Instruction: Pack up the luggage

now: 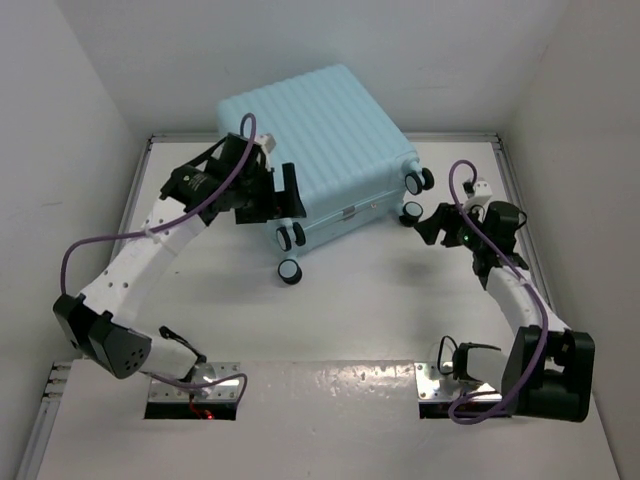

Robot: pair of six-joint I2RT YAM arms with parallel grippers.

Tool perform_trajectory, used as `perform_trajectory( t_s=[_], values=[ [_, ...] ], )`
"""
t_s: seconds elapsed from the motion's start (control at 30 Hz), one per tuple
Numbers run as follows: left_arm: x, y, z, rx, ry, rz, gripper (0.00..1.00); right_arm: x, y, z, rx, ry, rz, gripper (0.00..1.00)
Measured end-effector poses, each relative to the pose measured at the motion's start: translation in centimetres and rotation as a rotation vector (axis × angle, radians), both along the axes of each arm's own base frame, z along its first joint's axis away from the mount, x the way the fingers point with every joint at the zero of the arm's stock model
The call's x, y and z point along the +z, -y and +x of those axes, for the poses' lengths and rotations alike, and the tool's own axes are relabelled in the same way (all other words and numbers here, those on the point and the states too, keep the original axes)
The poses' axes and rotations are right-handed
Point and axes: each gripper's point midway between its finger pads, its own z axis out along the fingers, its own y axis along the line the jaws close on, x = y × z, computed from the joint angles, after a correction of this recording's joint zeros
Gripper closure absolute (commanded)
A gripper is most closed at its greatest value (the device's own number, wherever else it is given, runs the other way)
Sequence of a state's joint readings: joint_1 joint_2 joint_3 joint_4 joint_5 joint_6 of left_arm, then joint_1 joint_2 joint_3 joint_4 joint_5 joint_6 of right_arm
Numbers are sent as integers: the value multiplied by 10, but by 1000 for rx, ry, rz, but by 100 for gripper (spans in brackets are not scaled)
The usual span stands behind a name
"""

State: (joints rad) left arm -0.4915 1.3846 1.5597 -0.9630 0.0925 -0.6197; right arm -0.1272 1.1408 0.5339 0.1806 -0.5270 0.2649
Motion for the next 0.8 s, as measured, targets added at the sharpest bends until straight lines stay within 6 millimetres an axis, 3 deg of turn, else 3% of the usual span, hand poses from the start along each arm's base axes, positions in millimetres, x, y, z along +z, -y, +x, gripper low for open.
perform_trajectory(
  t_s=[0.1,0.33,0.6,0.7,0.73,0.8],
  values=[
    [-9,14,-8,-15,-66,-41,0,-10,11,1,-34,-36,7,27],
    [-56,29,-6,25,-260,-29,0,-10,24,2,-65,-38,10,27],
    [-52,47,-4,22,-287,-26,0,-11,25,1,-63,-43,16,27],
    [-56,52,-7,19,-313,-8,14,-11,27,1,-68,-46,18,28],
    [-59,53,-8,19,-330,-2,26,-12,28,1,-70,-48,19,28],
    [-64,52,-9,30,-354,17,37,-14,30,1,-74,-54,22,29]
  ],
)
